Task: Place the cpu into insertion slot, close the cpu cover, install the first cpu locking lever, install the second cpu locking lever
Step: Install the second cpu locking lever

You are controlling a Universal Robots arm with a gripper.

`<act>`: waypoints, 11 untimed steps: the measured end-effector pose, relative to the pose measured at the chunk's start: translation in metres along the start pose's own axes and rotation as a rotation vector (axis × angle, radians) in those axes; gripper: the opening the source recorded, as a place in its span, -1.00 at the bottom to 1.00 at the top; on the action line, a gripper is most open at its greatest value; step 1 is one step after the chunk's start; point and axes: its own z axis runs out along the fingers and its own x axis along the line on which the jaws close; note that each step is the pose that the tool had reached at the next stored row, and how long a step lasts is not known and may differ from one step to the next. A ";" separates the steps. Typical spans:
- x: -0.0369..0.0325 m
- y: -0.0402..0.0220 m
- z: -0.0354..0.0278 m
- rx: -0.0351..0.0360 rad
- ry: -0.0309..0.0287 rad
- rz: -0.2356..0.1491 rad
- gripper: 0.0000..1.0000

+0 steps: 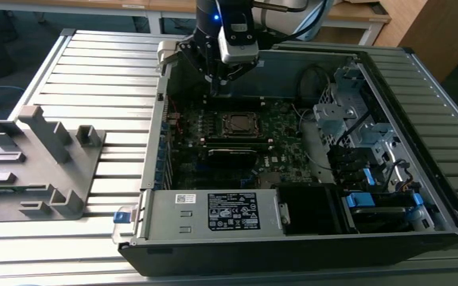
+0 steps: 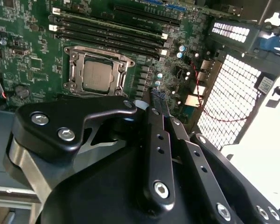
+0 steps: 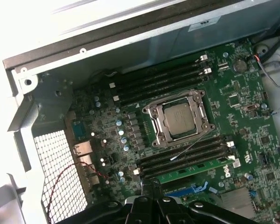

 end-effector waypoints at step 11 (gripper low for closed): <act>-0.0041 0.0018 0.0008 -0.0005 0.0000 -0.011 -0.79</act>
